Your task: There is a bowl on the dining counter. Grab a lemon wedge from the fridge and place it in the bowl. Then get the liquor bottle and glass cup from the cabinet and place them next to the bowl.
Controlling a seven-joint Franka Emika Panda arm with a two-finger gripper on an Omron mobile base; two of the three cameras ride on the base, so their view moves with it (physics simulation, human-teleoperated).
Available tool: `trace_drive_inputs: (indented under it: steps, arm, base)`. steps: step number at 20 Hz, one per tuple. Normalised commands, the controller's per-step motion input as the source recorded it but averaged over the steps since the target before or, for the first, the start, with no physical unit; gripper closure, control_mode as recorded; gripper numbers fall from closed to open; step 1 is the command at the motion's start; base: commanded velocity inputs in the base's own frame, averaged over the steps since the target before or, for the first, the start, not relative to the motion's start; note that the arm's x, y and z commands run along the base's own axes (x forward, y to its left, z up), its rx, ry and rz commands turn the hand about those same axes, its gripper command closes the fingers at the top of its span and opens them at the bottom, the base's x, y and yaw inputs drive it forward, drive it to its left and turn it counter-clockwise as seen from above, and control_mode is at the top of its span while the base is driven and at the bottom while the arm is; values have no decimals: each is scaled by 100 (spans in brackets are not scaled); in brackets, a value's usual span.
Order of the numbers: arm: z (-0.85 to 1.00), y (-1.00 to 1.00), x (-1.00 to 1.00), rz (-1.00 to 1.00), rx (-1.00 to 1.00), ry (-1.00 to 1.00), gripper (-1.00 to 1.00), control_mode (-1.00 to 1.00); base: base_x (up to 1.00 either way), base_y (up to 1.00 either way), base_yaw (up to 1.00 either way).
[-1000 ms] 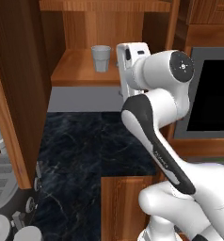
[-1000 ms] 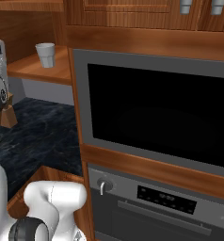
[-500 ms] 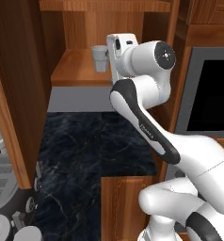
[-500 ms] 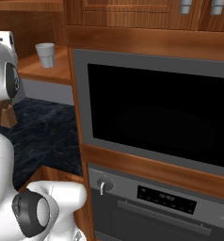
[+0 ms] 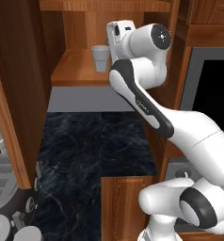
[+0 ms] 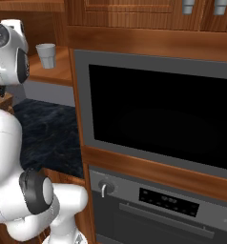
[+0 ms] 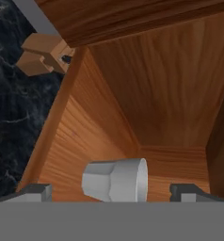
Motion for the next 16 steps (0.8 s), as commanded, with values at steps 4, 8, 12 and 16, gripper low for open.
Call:
trace_drive_inputs:
  steps: [4,8,12,16]
  arm:
    - [0,-11,48,0,-5,3,-100,-100]
    - [-3,-7,44,0,-2,0,-100,-100]
    - [-9,-5,38,0,0,0,-100,-100]
    - [-17,-5,31,0,0,0,-100,-100]
  base:
    - [0,0,0]
    - [0,0,0]
    - [0,0,0]
    - [0,0,0]
